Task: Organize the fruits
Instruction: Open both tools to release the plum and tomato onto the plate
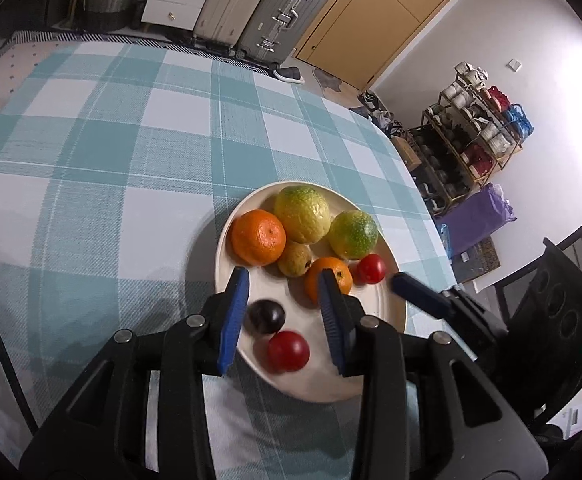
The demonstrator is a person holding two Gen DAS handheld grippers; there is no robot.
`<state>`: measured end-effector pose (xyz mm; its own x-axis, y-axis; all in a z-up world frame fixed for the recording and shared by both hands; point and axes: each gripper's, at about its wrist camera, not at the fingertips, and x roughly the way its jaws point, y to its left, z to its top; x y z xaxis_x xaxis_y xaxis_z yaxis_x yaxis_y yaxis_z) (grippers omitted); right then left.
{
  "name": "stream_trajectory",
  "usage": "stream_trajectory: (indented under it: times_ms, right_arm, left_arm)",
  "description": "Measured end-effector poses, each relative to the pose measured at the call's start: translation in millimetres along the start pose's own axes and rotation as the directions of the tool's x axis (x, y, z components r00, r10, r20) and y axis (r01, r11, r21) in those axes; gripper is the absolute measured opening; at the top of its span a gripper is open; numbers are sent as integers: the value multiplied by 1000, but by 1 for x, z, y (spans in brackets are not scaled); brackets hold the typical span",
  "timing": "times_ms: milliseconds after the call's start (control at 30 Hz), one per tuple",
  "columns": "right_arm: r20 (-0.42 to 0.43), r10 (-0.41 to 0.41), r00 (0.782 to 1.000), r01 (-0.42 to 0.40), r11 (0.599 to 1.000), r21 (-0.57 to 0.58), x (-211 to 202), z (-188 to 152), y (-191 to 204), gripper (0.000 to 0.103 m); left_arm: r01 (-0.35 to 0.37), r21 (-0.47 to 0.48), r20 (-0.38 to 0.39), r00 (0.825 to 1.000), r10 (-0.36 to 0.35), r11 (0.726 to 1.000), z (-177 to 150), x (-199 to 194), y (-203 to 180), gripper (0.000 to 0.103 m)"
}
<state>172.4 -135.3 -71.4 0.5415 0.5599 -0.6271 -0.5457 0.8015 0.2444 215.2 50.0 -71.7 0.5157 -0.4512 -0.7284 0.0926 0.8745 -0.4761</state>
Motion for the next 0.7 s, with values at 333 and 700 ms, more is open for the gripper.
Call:
stream_trajectory:
  times_ms: [333,700]
  right_arm:
    - [46,-86,995,83,994,72,-51,-22,-21,75]
    - [104,-108,989,98,990,101,-94,-37,-17,87]
  left_arm:
    - [-121,90,27,993,119,989,-35,-25,-28,37]
    - [-217,144,90,974,206,965,-66,-51,-58,58]
